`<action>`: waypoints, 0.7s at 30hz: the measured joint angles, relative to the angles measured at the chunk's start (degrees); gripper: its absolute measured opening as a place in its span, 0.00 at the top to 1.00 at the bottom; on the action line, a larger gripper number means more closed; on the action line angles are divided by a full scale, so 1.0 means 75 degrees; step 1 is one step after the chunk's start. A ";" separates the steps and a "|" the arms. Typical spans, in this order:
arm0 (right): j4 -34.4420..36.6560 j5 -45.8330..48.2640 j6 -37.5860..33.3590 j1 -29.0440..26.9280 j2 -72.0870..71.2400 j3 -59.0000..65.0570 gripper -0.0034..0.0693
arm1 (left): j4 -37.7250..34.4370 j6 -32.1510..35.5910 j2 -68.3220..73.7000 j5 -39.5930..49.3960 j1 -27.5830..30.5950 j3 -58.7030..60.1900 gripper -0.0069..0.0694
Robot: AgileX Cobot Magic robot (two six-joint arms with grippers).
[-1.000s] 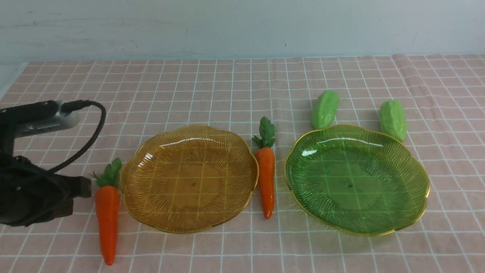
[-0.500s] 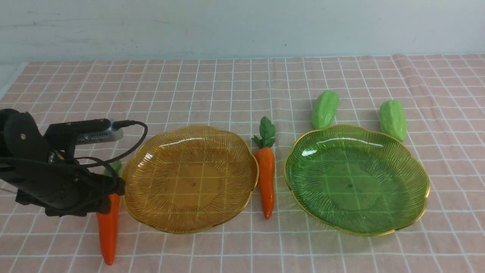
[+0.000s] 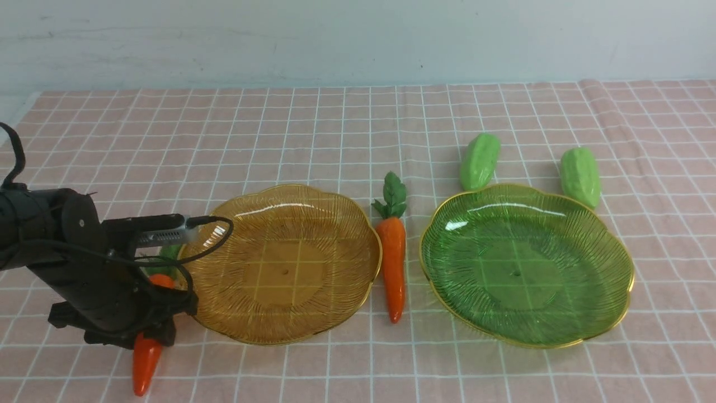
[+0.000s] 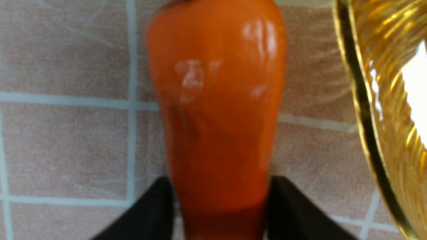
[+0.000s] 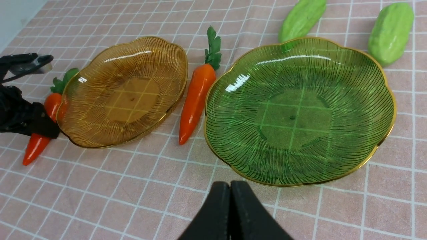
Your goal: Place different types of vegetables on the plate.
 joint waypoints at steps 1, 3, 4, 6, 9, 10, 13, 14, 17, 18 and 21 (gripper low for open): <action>-0.0010 0.0000 0.0000 0.0000 0.0008 -0.0006 0.98 | 0.0015 0.0000 0.0000 0.0013 -0.0001 -0.0009 0.51; -0.0242 0.0131 0.0201 0.0000 0.0234 -0.0213 0.98 | 0.0147 -0.0013 -0.0007 0.0287 0.0025 -0.0129 0.63; -0.0391 0.0313 0.0350 0.0000 0.0471 -0.0444 0.98 | 0.0256 -0.0065 -0.0058 0.0642 0.0033 -0.0262 0.65; -0.0548 0.0499 0.0455 0.0000 0.0715 -0.0687 0.98 | 0.0393 -0.0135 -0.0150 0.0947 0.0051 -0.0501 0.65; -0.0753 0.0763 0.0530 0.0000 0.1076 -0.1064 0.98 | 0.0515 -0.0163 -0.0429 0.1277 0.0058 -0.0831 0.65; -0.0895 0.0981 0.0552 0.0000 0.1465 -0.1474 0.98 | 0.0531 -0.0170 -0.0751 0.1525 0.0010 -0.1192 0.65; -0.0996 0.1180 0.0572 0.0000 0.2205 -0.2130 0.98 | 0.0561 -0.0193 -0.1338 0.1689 -0.0378 -0.1820 0.65; -0.1017 0.1187 0.0572 0.0000 0.2557 -0.2465 0.98 | 0.0568 -0.0194 -0.1467 0.1697 -0.0638 -0.2023 0.65; -0.1136 0.1175 0.0578 0.0000 0.3677 -0.3268 0.97 | 0.0578 -0.0194 -0.1545 0.1674 -0.1505 -0.2460 0.65; -0.1284 0.1103 0.0610 0.0000 0.4039 -0.3495 0.97 | 0.0570 -0.0194 -0.1505 0.1632 -0.1783 -0.2523 0.65; -0.2044 0.0843 0.1086 0.0000 0.5153 -0.4163 0.97 | 0.0550 -0.0194 -0.1239 0.1438 -0.2269 -0.2549 0.65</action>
